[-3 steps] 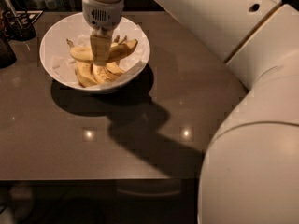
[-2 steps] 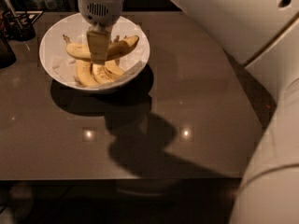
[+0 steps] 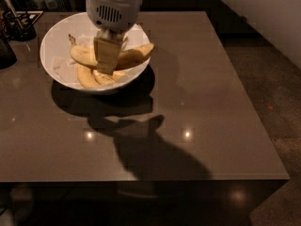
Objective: Pick banana from white bowl
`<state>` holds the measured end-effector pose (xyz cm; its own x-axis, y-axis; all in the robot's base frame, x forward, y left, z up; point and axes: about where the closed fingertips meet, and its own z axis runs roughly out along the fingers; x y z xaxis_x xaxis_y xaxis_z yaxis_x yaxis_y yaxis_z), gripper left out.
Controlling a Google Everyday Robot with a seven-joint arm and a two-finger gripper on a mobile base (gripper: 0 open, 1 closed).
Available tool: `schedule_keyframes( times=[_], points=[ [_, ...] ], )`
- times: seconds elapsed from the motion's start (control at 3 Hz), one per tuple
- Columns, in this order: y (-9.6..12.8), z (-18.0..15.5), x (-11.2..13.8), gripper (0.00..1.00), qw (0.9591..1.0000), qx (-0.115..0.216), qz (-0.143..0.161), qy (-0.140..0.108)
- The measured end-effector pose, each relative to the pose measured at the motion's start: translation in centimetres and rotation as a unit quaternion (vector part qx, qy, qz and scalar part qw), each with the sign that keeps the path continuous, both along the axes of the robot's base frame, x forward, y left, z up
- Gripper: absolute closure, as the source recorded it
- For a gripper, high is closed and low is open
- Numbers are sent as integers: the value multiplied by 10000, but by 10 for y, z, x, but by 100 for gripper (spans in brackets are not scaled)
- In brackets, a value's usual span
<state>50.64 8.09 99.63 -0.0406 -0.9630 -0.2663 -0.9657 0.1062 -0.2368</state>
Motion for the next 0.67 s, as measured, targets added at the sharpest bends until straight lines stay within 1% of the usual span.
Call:
schedule_keyframes(
  times=[0.33,0.67],
  points=[
    [-17,-2,-28,100,9997,112,-228,-24],
    [-20,-5,-30,100,9997,87,-246,-22]
  ],
)
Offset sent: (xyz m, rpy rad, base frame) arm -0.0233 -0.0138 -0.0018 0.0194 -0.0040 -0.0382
